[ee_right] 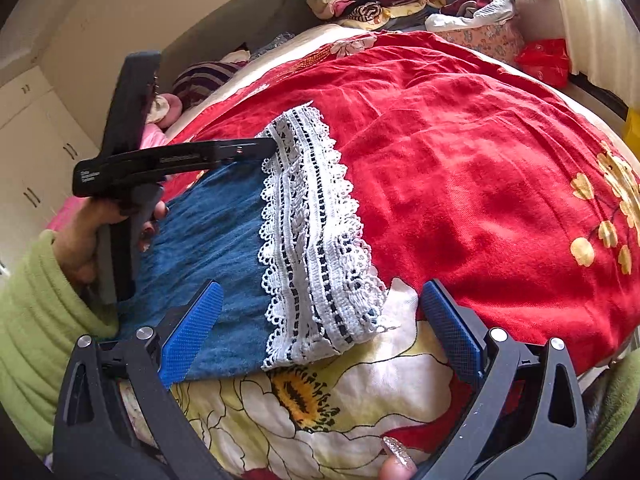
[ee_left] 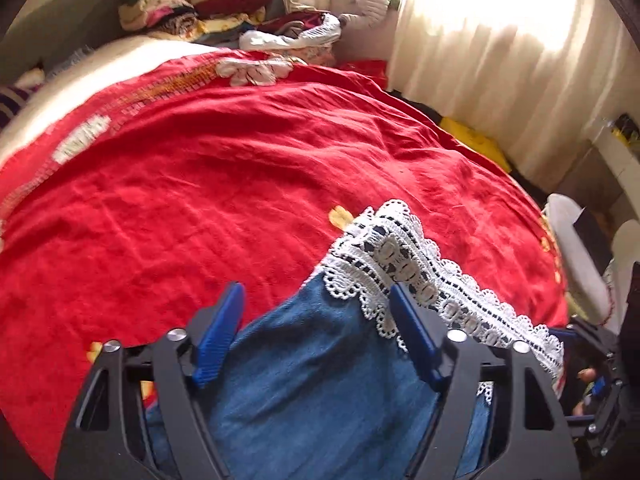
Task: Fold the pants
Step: 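Grasp the lace hems with both grippers together, then lift the lace hems with both grippers and fold them over toward the waistband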
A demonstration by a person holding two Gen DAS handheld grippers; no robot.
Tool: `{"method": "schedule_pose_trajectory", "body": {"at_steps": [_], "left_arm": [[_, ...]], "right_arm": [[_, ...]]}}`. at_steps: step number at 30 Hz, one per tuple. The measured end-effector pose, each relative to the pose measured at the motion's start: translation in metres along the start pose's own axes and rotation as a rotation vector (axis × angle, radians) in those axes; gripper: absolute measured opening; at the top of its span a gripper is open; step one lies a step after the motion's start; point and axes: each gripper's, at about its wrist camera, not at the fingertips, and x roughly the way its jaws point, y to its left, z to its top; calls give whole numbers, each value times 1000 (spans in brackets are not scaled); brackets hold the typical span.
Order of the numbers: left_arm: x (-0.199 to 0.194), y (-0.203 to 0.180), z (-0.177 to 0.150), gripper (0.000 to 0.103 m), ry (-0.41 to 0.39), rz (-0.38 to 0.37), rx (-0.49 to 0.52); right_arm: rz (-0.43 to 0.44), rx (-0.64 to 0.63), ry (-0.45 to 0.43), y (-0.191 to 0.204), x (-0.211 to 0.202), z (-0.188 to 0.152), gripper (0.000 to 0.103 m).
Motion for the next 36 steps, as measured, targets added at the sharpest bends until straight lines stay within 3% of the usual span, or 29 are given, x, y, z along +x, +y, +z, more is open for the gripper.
{"method": "schedule_pose_trajectory", "body": {"at_steps": [5, 7, 11, 13, 18, 25, 32, 36], "left_arm": [[6, -1, -4, 52, 0, -51, -9], [3, -3, -6, 41, -7, -66, -5], [3, -6, -8, 32, -12, -57, 3], [0, -6, -8, 25, -31, -52, -6], [-18, -1, -12, 18, -89, -94, -42], [-71, 14, -26, 17, -211, -140, -97], [-121, 47, -59, 17, -293, -117, -167], [-141, 76, -94, 19, -302, -39, -250]], "right_arm": [[12, -1, -9, 0, 1, 1, 89], [14, -4, -2, 0, 4, 0, 69], [40, -28, 6, 4, 8, 0, 50], [70, -26, 5, 4, 8, 0, 24], [120, -70, -52, 17, -6, 1, 23], [191, -189, -111, 65, -32, 7, 21], [261, -368, -85, 140, -29, 6, 20], [274, -472, -26, 181, -9, -14, 19]]}}
